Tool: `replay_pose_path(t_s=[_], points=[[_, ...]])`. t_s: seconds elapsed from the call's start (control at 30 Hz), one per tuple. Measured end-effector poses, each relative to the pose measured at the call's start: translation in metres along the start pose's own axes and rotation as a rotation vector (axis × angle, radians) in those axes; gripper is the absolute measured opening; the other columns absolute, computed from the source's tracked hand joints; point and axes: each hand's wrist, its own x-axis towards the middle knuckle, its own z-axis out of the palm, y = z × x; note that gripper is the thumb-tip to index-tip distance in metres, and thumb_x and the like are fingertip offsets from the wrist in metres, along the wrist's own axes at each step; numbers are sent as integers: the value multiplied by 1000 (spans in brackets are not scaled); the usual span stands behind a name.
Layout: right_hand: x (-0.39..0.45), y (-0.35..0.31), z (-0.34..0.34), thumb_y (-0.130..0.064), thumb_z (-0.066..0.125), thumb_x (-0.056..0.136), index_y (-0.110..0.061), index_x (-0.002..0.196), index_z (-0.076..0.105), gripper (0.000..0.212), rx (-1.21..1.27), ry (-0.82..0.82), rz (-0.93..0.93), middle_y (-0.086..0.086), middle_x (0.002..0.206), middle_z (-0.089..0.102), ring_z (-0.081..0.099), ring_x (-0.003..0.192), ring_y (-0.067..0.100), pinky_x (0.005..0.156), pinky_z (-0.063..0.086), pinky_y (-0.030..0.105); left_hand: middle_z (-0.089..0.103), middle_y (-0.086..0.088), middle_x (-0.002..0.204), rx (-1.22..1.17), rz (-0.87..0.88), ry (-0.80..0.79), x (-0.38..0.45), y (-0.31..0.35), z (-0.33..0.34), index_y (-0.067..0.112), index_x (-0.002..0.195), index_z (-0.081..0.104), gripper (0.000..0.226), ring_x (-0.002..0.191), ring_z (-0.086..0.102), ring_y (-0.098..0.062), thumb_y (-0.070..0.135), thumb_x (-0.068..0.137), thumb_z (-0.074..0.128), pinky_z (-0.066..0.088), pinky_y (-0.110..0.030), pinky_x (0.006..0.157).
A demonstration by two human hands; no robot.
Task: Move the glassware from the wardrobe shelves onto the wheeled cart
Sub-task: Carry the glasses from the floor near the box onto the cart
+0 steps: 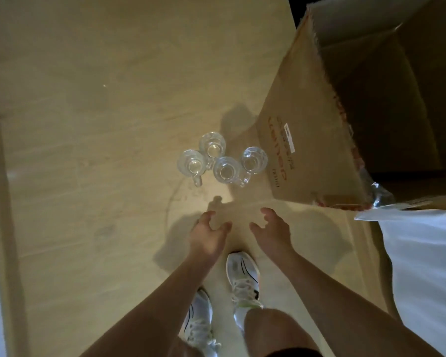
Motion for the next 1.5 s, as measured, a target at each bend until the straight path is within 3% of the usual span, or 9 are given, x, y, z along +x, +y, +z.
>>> replay_pose_path(t_s=[0.23, 0.4, 0.6, 0.67, 1.0, 1.1, 1.23, 1.37, 1.5], points=[[91, 37, 45, -37, 70, 91, -20, 144, 50, 59, 48, 54, -28, 9, 138, 60, 58, 123, 27, 101, 43, 34, 60, -2, 140, -54, 35, -25, 95, -24, 62, 22, 136, 58, 50, 121, 59, -22, 37, 91, 72, 40, -23, 88], [159, 33, 71, -44, 69, 90, -26, 138, 57, 53, 268, 110, -50, 4, 126, 64, 59, 118, 22, 100, 44, 33, 61, 0, 137, -96, 85, -5, 161, -23, 99, 20, 137, 58, 55, 126, 57, -20, 41, 88, 73, 45, -34, 105], [215, 26, 83, -39, 64, 96, -26, 118, 68, 26, 701, 44, -58, 2, 116, 71, 66, 101, 21, 92, 54, 41, 74, 14, 91, -415, 40, -50, 212, -19, 128, 25, 97, 71, 9, 89, 62, -10, 29, 89, 73, 48, -28, 80], [220, 24, 83, -35, 61, 99, -26, 110, 71, 17, 810, -22, -60, 3, 111, 74, 65, 98, 19, 85, 53, 39, 73, 23, 78, -587, -24, -121, 216, -17, 133, 28, 93, 72, 3, 90, 60, -2, 29, 90, 72, 51, -33, 88], [220, 23, 81, -48, 56, 99, -18, 112, 76, 38, 919, -139, -59, 1, 113, 76, 66, 108, 17, 88, 51, 33, 75, 22, 84, -772, -96, -268, 216, -18, 137, 31, 100, 75, 10, 102, 60, -5, 36, 93, 69, 49, -39, 98], [220, 26, 79, -43, 58, 100, -17, 107, 75, 32, 910, -99, -56, -1, 110, 76, 66, 106, 18, 86, 52, 33, 71, 13, 104, -752, -88, -239, 217, -20, 139, 27, 102, 72, 11, 111, 57, -11, 33, 95, 68, 50, -42, 101], [213, 29, 75, -39, 56, 103, -15, 100, 71, 28, 859, -16, -38, 1, 100, 70, 62, 92, 15, 84, 53, 36, 66, 5, 104, -760, -82, -181, 215, -24, 141, 22, 106, 63, 11, 100, 59, -13, 30, 103, 57, 50, -33, 86], [180, 29, 58, -35, 53, 105, -14, 84, 61, 31, 857, 6, 25, 1, 76, 58, 55, 70, 14, 71, 50, 32, 53, 10, 63, -668, -76, -89, 195, -23, 117, 17, 83, 60, 22, 60, 47, -11, 24, 103, 56, 42, -23, 59], [107, 32, 32, -34, 53, 105, -15, 81, 59, 31, 784, 7, 114, 3, 73, 57, 52, 65, 16, 70, 47, 33, 45, 3, 64, -577, -178, -124, 136, -14, 74, 18, 73, 52, 31, 54, 38, -13, 30, 101, 59, 32, -28, 57]])
